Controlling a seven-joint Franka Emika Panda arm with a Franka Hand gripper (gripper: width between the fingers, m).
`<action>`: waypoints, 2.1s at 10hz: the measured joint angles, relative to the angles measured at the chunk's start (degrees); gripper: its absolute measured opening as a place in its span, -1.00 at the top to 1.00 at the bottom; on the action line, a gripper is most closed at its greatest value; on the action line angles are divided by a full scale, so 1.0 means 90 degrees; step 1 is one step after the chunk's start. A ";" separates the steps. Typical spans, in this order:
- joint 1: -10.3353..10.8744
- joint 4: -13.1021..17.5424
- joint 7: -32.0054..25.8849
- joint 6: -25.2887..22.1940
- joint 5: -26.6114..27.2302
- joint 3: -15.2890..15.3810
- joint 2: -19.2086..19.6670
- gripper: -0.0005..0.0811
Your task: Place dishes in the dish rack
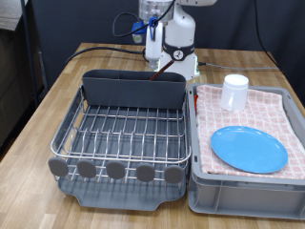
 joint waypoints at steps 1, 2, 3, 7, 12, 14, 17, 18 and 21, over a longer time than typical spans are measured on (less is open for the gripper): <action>0.0096 0.0148 -0.0090 -0.0180 -0.0021 0.0155 -0.0069 -0.97; 0.0286 0.0328 -0.0507 -0.0383 -0.0017 0.0224 -0.0076 -0.97; 0.0514 0.0516 -0.0953 -0.0584 0.0010 0.0253 -0.0064 -0.98; 0.1067 0.1005 -0.2039 -0.0815 0.0305 0.0224 0.0241 -0.98; 0.1179 0.1786 -0.2109 -0.0419 -0.0074 0.0630 0.0916 -0.98; 0.1318 0.2237 -0.2229 -0.0394 0.0043 0.0735 0.1324 -0.98; 0.1457 0.2691 -0.2246 -0.0343 0.0368 0.0844 0.1863 -0.98; 0.1458 0.2684 -0.2270 -0.0121 0.0478 0.0858 0.1992 -0.98; 0.1458 0.2287 -0.3315 0.1237 0.1036 0.0840 0.2413 -0.98</action>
